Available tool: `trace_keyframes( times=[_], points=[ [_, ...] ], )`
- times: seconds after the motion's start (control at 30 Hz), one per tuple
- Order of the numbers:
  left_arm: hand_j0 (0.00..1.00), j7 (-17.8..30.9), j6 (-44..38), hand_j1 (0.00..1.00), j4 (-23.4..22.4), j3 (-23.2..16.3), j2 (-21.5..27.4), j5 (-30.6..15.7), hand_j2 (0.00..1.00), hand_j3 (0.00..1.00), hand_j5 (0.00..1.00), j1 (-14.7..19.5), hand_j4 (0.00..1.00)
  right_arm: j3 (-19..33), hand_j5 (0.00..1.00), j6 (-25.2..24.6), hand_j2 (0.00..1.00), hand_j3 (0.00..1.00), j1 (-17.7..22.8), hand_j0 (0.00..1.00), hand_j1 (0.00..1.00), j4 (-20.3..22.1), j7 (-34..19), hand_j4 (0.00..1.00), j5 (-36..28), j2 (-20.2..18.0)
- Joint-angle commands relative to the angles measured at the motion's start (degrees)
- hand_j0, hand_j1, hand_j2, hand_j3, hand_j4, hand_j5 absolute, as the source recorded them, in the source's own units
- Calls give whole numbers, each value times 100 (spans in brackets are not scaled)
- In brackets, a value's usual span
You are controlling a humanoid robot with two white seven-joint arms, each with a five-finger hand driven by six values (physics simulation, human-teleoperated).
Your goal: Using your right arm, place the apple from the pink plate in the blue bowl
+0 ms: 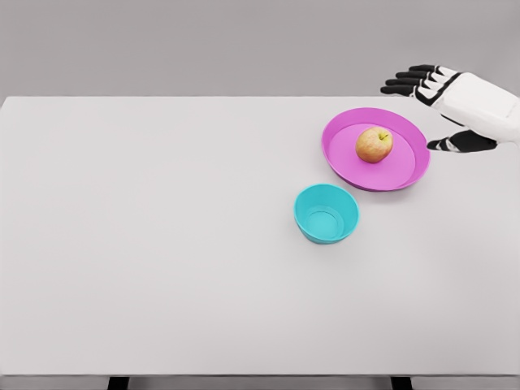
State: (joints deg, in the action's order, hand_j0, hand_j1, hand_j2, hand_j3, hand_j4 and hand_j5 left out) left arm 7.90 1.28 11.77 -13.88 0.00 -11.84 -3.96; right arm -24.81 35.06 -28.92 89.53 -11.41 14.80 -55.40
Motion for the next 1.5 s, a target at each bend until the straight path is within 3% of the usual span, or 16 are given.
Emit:
trace_keyframes(
  times=[0.0, 0.07, 0.2, 0.27, 0.37, 0.4, 0.53, 0.6, 0.63, 0.73, 0.97, 1.13, 1.47],
  points=[
    [100, 1, -5, 100, 1, 8, 0, -3, 100, 100, 100, 0, 100, -7, 100, -6, 100, 100, -9, 100, 100, -40, -1, 100, -38, -15],
    [100, 1, 4, 100, 1, 0, 0, -3, 100, 100, 100, 0, 100, 11, 100, -6, 100, 100, -18, 100, 100, -67, -1, 100, -47, -6],
    [100, 1, -5, 100, 1, 0, 0, -3, 100, 100, 100, 9, 100, -173, 100, -6, 100, 100, -158, 100, 100, -1174, -10, 100, -38, 248],
    [100, 1, 4, 100, 1, 0, 0, -3, 100, 100, 100, 9, 100, -402, 100, -6, 100, 100, -272, 100, 100, -1411, -45, 100, -21, 249],
    [100, 1, 4, 100, 1, 0, 0, -3, 100, 100, 100, 0, 100, -499, 100, -6, 100, 100, -886, 100, 100, -1446, -1993, 100, 32, 494],
    [100, 1, 4, 100, 1, 0, 0, -3, 100, 100, 100, 0, 100, -508, 100, -6, 100, 100, -1002, 100, 100, -1473, -2359, 100, 23, 556],
    [100, 1, 4, 100, 1, 0, 0, -3, 100, 100, 100, 0, 100, -525, 100, -6, 100, 100, -1476, 100, 100, -1543, -2359, 100, 15, 811],
    [100, 1, -5, 100, 1, 0, 0, -3, 100, 100, 100, 0, 100, -815, 100, -6, 100, 100, -1924, 100, 100, -1894, -2359, 100, 6, 1109],
    [100, 1, -5, 100, 1, 0, 0, -3, 100, 100, 100, 0, 100, -1096, 100, -6, 100, 100, -2214, 100, 100, -2307, -2359, 100, 15, 1364],
    [100, 1, -5, 100, 1, 0, 0, -3, 100, 100, 100, 0, 100, -1588, 100, -6, 100, 100, -2513, 100, 100, -2949, -2359, 100, 23, 1663],
    [100, 1, -5, 100, 1, 0, 0, -3, 100, 100, 100, 9, 100, -1685, 100, -6, 100, 100, -2637, 100, 100, -3565, -2359, 100, 50, 1822],
    [100, 1, 4, 100, 10, 8, 0, -3, 100, 100, 100, 0, 100, -1756, 100, -6, 100, 100, -2637, 100, 100, -3626, -2359, 100, 50, 1875],
    [100, 1, 4, 100, 1, 8, 0, -3, 100, 100, 100, 0, 100, -2002, 100, -6, 100, 100, -2637, 100, 100, -4364, -2359, 100, 50, 2129]
  ],
)
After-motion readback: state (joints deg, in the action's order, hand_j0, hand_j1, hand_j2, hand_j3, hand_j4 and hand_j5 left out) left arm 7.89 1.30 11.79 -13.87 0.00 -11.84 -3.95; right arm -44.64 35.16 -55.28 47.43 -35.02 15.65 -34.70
